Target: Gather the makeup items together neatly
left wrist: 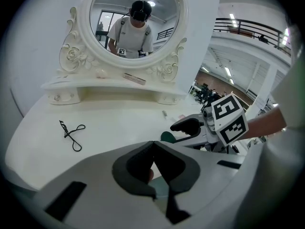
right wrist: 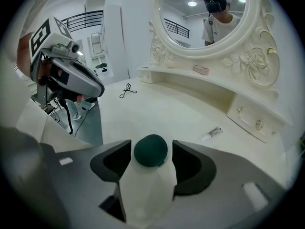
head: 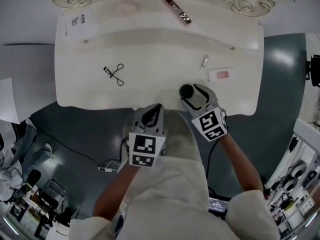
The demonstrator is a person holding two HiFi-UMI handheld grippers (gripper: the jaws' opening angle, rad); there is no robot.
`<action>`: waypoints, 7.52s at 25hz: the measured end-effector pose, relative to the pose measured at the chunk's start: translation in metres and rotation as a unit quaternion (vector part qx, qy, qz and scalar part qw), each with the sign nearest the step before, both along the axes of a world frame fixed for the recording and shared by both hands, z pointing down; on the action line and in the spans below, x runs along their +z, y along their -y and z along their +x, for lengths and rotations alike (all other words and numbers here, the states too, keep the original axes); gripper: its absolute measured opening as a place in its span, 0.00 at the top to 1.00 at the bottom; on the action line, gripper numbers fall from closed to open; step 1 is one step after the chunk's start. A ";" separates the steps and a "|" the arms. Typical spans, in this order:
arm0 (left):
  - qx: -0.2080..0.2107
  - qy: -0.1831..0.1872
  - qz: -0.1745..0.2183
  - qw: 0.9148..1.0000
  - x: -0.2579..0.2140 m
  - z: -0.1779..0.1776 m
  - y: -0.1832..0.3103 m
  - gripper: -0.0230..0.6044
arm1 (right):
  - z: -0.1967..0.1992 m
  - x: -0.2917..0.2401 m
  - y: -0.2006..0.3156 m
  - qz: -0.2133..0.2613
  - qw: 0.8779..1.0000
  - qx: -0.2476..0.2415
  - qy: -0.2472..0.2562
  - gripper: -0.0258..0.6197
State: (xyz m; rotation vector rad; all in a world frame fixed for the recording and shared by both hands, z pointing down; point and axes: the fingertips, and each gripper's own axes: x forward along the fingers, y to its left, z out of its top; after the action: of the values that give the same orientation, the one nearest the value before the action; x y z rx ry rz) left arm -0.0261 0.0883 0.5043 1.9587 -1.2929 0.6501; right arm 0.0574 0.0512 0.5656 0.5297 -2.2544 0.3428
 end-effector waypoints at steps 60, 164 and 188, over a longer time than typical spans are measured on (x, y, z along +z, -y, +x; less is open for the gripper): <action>0.098 -0.004 0.023 0.995 -0.032 0.065 0.027 0.95 | 0.080 -0.061 0.030 0.049 0.988 0.146 0.013 0.95; 0.087 -0.012 -0.005 0.996 -0.018 0.075 0.063 0.95 | 0.118 0.002 0.086 -0.032 0.977 -0.172 -0.122 0.64; 0.097 -0.010 0.020 0.995 -0.047 0.073 0.059 0.95 | 0.109 -0.043 0.091 -0.032 0.996 -0.017 -0.077 0.64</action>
State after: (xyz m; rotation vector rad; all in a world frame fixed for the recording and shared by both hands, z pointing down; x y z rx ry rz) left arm 0.0466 0.0294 0.4570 2.1362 -1.1191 0.7019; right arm 0.1665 -0.0400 0.5228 0.4674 -2.0934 0.3443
